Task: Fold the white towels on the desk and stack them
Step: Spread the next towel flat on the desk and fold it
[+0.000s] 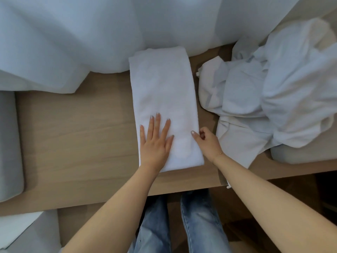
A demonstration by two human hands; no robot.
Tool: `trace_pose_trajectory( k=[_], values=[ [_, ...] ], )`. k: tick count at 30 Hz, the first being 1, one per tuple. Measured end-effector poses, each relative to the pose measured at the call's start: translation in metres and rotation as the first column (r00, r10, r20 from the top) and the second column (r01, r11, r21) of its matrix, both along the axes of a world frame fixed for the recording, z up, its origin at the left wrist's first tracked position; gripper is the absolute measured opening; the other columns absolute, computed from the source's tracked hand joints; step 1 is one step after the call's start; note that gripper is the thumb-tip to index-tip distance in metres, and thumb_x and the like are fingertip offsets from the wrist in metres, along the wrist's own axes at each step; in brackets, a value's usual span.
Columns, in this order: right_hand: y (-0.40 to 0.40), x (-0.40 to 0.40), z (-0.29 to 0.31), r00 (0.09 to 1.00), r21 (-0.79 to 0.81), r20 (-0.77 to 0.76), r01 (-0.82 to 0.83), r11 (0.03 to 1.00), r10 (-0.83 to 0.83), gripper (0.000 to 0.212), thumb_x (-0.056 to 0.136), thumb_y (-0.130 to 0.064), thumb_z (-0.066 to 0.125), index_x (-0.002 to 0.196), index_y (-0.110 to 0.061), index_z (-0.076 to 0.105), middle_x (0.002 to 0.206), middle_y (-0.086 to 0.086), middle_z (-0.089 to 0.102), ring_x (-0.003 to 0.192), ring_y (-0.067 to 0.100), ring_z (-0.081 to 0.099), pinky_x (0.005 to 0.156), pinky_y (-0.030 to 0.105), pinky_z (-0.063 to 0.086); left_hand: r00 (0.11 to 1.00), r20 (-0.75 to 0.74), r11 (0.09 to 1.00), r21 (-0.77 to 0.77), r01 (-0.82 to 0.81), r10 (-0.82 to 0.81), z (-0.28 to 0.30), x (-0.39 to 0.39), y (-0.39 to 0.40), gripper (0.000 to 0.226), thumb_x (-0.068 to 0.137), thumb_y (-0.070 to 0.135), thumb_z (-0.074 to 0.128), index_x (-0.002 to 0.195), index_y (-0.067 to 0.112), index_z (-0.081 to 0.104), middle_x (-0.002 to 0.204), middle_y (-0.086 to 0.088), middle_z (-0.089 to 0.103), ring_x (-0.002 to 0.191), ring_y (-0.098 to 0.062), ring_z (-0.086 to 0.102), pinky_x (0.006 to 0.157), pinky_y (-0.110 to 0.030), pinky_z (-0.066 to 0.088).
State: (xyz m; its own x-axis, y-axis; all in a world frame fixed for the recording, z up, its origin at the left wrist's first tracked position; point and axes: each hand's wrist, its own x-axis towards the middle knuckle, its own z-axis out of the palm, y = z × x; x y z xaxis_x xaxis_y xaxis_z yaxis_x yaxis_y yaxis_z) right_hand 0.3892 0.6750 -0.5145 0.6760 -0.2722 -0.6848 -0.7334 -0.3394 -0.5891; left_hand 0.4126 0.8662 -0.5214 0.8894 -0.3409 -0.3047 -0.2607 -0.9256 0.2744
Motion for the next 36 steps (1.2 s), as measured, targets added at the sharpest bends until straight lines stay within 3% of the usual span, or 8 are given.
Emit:
trace_pose_trajectory(
  k=[4,6,10,19,23,29,32,36],
  values=[
    [-0.002,0.001,-0.001,0.998,-0.066,-0.026,-0.067,0.996,0.065,0.029,0.096,-0.044,0.053,0.086,-0.018,0.045,0.076,-0.003,0.05,0.074,0.017,0.052,0.061,0.03,0.038,0.999,0.04,0.997,0.063,0.033,-0.036,-0.013,-0.001,0.002,0.058,0.102,0.045,0.024,0.156,0.026,0.02,0.165,-0.006,0.006,0.152,-0.023,0.004,0.121,-0.052,0.003],
    [-0.007,-0.001,0.005,0.983,-0.137,-0.029,-0.183,0.974,0.181,0.032,0.096,-0.047,0.049,0.108,-0.018,0.05,0.102,-0.001,0.058,0.093,0.019,0.057,0.071,0.032,0.046,0.999,0.013,0.996,0.088,0.033,-0.035,-0.008,-0.001,0.001,0.06,0.101,0.047,0.022,0.157,0.026,0.018,0.165,-0.005,0.001,0.152,-0.022,0.001,0.121,-0.053,0.002],
    [-0.038,-0.003,0.035,0.931,-0.285,0.073,-0.325,0.902,0.358,0.051,0.101,-0.04,0.041,0.146,-0.016,0.034,0.148,0.003,0.039,0.132,0.02,0.04,0.1,0.035,0.042,0.999,-0.037,0.994,0.112,0.018,-0.014,0.017,0.003,-0.014,0.068,0.097,0.055,0.019,0.158,0.028,0.005,0.164,-0.003,-0.012,0.15,-0.019,-0.015,0.12,-0.052,-0.009],
    [-0.171,-0.036,0.131,0.809,-0.739,0.232,-0.214,0.639,0.54,0.04,0.097,-0.016,0.052,0.137,-0.011,0.054,0.15,0.014,0.04,0.138,0.032,0.037,0.112,0.043,0.034,0.973,0.034,0.953,-0.192,0.232,-0.23,0.103,0.026,-0.154,0.062,0.101,0.045,0.035,0.157,0.032,0.011,0.165,0.002,0.001,0.152,-0.015,-0.003,0.122,-0.038,-0.007],
    [-0.232,-0.056,0.148,0.849,-0.803,0.154,-0.191,0.564,0.506,0.05,0.098,-0.024,0.051,0.146,-0.016,0.041,0.157,0.013,0.027,0.144,0.032,0.026,0.116,0.047,0.029,0.948,0.014,0.918,-0.247,0.31,-0.317,0.126,0.037,-0.219,0.063,0.102,0.045,0.039,0.156,0.033,0.009,0.165,0.003,0.0,0.152,-0.016,-0.003,0.12,-0.035,-0.007],
    [-0.293,-0.064,0.14,0.909,-0.755,0.091,-0.204,0.623,0.407,0.063,0.101,-0.037,0.039,0.155,-0.021,0.01,0.163,0.006,0.0,0.15,0.025,0.006,0.12,0.04,0.016,0.985,-0.055,0.891,-0.438,0.123,-0.163,0.139,0.046,-0.304,0.064,0.098,0.044,0.052,0.152,0.022,0.027,0.159,-0.001,0.028,0.145,-0.02,0.028,0.118,-0.041,0.026],
    [-0.306,-0.065,0.136,0.904,-0.683,0.172,-0.178,0.708,0.392,0.062,0.101,-0.034,0.041,0.155,-0.02,0.013,0.163,0.003,0.006,0.149,0.022,0.012,0.12,0.039,0.018,0.964,-0.264,0.79,-0.585,-0.182,0.026,0.14,0.049,-0.332,0.049,0.095,0.038,0.06,0.139,0.024,0.044,0.136,-0.001,0.051,0.124,-0.017,0.049,0.1,-0.028,0.041],
    [-0.309,-0.066,0.136,0.882,-0.542,0.381,-0.029,0.84,0.276,0.064,0.099,-0.028,0.052,0.154,-0.019,0.02,0.156,0.003,0.031,0.141,0.02,0.031,0.114,0.038,0.03,0.946,-0.301,0.759,-0.587,-0.282,0.119,0.143,0.055,-0.339,0.035,0.093,0.037,0.064,0.121,0.026,0.048,0.097,0.006,0.065,0.09,-0.005,0.061,0.074,-0.007,0.042]
  ],
)
